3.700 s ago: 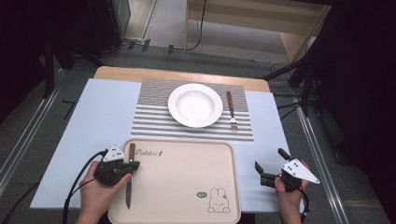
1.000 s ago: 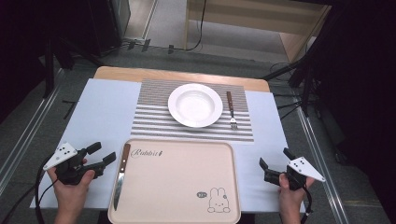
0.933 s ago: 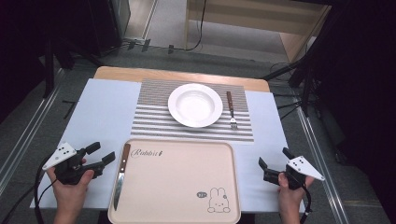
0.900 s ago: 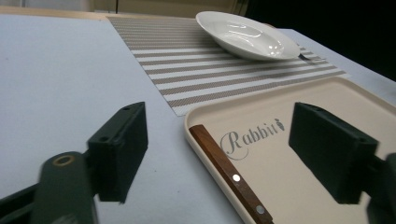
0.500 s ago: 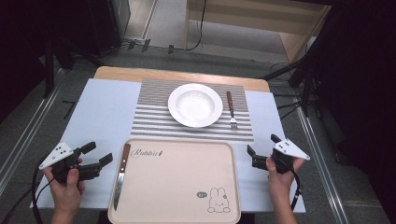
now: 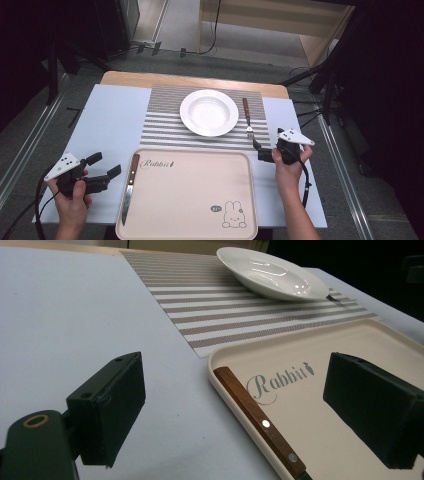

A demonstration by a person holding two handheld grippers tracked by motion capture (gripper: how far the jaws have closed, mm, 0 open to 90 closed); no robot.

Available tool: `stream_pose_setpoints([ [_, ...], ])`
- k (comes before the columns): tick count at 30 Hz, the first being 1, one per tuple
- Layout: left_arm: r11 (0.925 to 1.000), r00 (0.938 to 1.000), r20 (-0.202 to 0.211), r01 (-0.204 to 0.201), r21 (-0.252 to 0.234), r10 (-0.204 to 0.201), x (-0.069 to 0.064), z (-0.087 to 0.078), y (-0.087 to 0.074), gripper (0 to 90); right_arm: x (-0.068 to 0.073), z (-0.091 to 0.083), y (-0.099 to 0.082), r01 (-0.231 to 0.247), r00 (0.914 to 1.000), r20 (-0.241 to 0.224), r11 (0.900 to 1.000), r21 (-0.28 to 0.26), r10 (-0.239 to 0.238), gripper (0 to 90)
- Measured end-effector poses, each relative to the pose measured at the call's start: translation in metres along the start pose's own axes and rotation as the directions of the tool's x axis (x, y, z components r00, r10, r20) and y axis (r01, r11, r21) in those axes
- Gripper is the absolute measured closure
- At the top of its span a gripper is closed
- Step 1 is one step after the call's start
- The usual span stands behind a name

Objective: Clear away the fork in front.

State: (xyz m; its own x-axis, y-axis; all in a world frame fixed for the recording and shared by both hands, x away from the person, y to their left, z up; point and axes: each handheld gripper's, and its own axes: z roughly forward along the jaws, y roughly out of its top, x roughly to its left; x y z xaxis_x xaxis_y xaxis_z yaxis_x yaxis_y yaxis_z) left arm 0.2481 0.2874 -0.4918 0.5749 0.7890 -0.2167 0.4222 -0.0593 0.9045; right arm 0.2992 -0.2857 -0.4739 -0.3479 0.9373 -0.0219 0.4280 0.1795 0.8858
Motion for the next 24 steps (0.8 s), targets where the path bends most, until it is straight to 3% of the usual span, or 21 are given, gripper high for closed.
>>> stream_pose_setpoints([
  [11, 1.0000, 1.0000, -0.003, -0.001, -0.005, 0.001, 0.001, 0.000, 0.000, 9.6, -0.016, 0.031, 0.020, -0.028, 0.9996, 0.006, 0.9984, 0.049, 0.028, 0.0],
  [24, 0.9997, 1.0000, -0.007, -0.006, -0.023, 0.006, 0.002, -0.004, 0.001, 9.6, -0.020, 0.068, 0.035, -0.024, 0.9996, 0.014, 0.9927, 0.118, 0.022, 0.0],
])
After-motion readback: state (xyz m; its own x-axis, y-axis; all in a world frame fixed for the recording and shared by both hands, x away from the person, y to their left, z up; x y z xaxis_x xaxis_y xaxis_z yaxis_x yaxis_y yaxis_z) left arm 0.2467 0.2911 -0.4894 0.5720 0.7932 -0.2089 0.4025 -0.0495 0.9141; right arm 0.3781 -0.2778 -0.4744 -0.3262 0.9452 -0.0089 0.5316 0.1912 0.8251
